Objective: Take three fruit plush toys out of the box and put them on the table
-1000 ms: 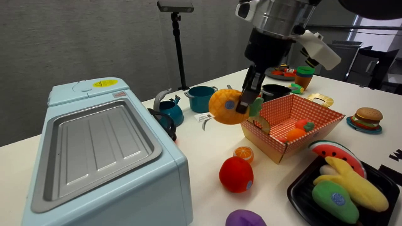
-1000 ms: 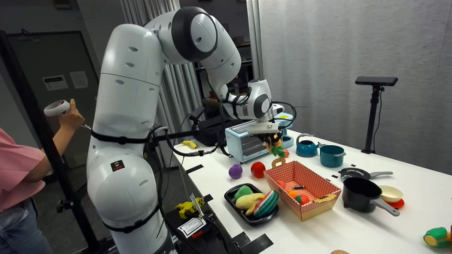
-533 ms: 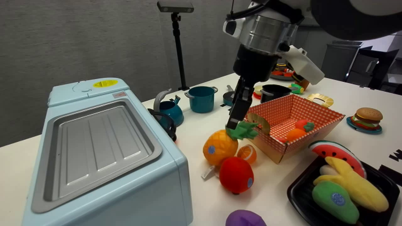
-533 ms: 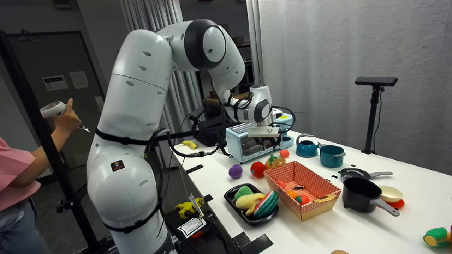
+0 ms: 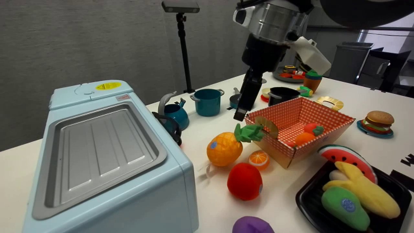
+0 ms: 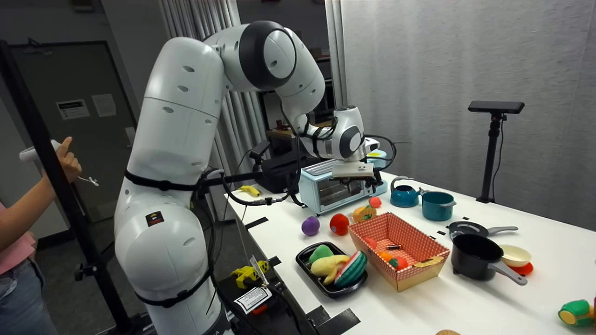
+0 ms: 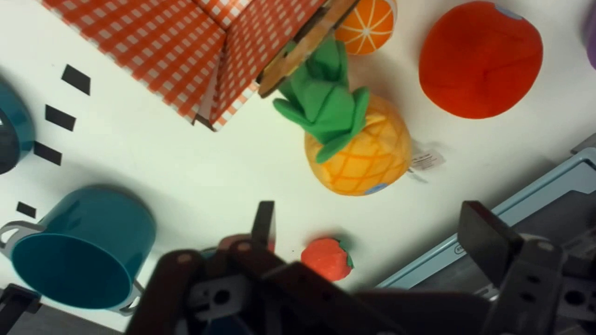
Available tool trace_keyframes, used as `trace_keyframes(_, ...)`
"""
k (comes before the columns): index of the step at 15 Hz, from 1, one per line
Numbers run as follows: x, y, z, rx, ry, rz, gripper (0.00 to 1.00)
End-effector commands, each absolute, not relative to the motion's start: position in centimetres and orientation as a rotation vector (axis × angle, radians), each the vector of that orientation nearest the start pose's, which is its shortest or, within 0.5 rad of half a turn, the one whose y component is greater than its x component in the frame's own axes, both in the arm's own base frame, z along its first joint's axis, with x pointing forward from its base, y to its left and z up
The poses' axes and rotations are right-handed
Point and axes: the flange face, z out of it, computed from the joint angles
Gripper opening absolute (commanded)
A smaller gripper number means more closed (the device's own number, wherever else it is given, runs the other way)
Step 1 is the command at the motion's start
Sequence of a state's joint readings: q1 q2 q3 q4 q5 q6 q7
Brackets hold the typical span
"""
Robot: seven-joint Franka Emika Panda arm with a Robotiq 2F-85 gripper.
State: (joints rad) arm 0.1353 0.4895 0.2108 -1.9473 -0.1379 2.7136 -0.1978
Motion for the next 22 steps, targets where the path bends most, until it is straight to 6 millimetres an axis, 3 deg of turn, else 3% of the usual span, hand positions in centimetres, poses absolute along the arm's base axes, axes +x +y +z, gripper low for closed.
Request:
trace_keyframes(1,60.1,19.1,28.0,-2.966,-0.867,-0.478,1.0)
trace_keyframes(8,57.0,13.4,29.9,-3.074,-0.627,-0.484,1.0)
trace_keyframes(18,49.5,9.4,30.8,-3.165,-0.31,-0.466,1.0)
trace_keyframes(19,52.0,10.1,30.1,-3.159,-0.375,-0.413,1.0)
trace_keyframes(22,50.4,9.6,30.3,-3.172,-0.332,-0.413,1.0)
